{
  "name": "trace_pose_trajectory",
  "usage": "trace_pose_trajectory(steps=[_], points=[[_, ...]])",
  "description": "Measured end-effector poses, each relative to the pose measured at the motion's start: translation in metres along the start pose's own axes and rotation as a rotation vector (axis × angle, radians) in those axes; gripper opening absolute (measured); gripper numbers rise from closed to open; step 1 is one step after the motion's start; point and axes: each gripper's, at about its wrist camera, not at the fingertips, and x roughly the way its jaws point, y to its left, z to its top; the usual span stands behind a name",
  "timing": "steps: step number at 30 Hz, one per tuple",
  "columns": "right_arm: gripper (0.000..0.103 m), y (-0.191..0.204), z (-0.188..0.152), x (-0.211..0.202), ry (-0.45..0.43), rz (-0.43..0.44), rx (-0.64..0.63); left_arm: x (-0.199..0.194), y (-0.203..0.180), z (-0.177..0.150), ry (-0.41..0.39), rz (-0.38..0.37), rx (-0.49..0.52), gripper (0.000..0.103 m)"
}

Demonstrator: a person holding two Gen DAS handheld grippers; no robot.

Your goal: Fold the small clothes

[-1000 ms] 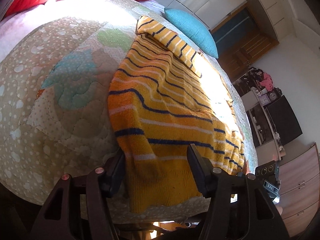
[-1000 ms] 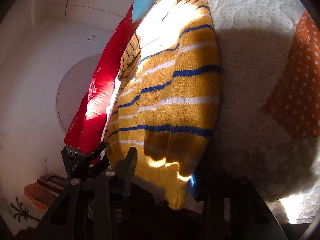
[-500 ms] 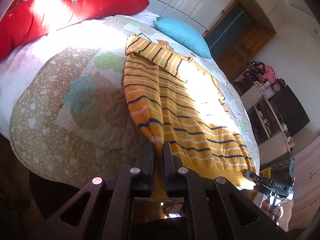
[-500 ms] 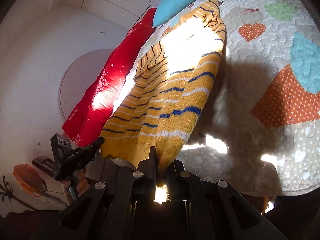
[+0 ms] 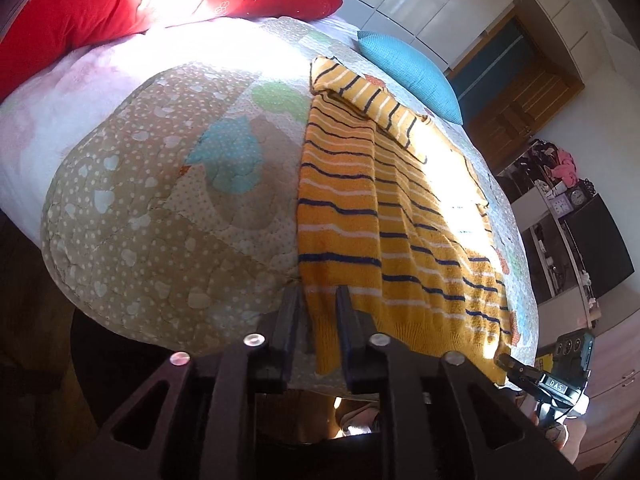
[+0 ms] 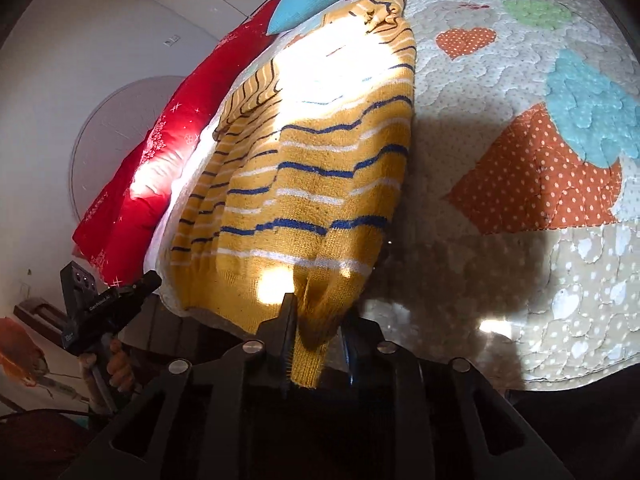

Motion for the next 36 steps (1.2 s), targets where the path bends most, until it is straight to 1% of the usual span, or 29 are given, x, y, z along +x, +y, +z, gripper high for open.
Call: trace_pose_trajectory(steps=[1,2,3,5,6,8,10,12,13,14,15,16,18,21,23,25,26,28,30,33,36], points=[[0.04,-0.004,0.0,0.0,-0.006,-0.007,0.009,-0.001,0.002,0.0,-0.007,-0.004,-0.007,0.039],[0.041,-0.009,-0.001,-0.003,-0.015,-0.016,0.013,0.0,0.002,-0.001,-0.014,-0.009,-0.009,0.05],[0.044,-0.012,-0.001,-0.004,-0.025,-0.024,0.016,0.001,0.002,-0.001,-0.017,-0.017,-0.008,0.055],[0.048,-0.015,0.0,-0.004,-0.037,-0.029,0.022,0.008,-0.002,-0.001,-0.007,-0.047,0.003,0.06],[0.05,-0.016,0.001,-0.003,-0.038,-0.029,0.023,0.014,-0.005,-0.001,0.006,-0.065,0.008,0.065],[0.051,-0.017,0.001,0.003,-0.028,-0.032,0.019,0.029,-0.01,-0.003,0.037,-0.104,0.008,0.07],[0.051,-0.015,0.001,0.012,-0.011,-0.037,0.01,0.044,-0.015,-0.008,0.079,-0.133,-0.002,0.07],[0.051,-0.011,0.0,0.02,-0.007,-0.051,-0.011,0.056,-0.022,-0.012,0.107,-0.129,0.01,0.07],[0.051,-0.008,-0.001,0.023,-0.009,-0.052,-0.025,0.06,-0.026,-0.014,0.11,-0.11,0.024,0.069],[0.045,-0.006,-0.001,0.025,-0.006,-0.051,-0.039,0.061,-0.03,-0.015,0.11,-0.086,0.038,0.051],[0.02,-0.003,-0.001,0.026,-0.004,-0.044,-0.049,0.062,-0.032,-0.015,0.115,-0.06,0.049,0.015],[0.01,-0.002,0.0,0.026,0.004,-0.03,-0.055,0.061,-0.031,-0.014,0.129,-0.075,0.048,0.01],[0.01,0.0,0.004,0.019,-0.008,0.006,-0.05,0.049,-0.028,-0.009,0.108,-0.129,0.008,0.01],[0.008,0.012,0.022,0.001,-0.051,0.088,-0.06,0.03,-0.033,0.009,0.059,-0.173,-0.001,0.01],[0.007,0.024,0.045,-0.009,-0.098,0.114,-0.092,0.025,-0.04,0.028,0.028,-0.191,0.0,0.01],[0.007,0.036,0.074,-0.014,-0.145,0.131,-0.129,0.029,-0.05,0.052,0.0,-0.18,0.018,0.01],[0.007,0.042,0.09,-0.015,-0.172,0.128,-0.147,0.034,-0.056,0.067,-0.009,-0.17,0.018,0.01],[0.007,0.054,0.126,-0.013,-0.223,0.108,-0.189,0.047,-0.066,0.102,-0.034,-0.183,0.018,0.01],[0.007,0.062,0.164,-0.004,-0.25,0.094,-0.197,0.067,-0.08,0.139,-0.063,-0.152,0.033,0.01],[0.007,0.063,0.219,0.02,-0.26,0.046,-0.177,0.107,-0.099,0.192,-0.056,-0.105,0.052,0.01],[0.007,0.055,0.265,0.051,-0.24,-0.02,-0.138,0.148,-0.112,0.231,-0.03,-0.037,0.06,0.01]])
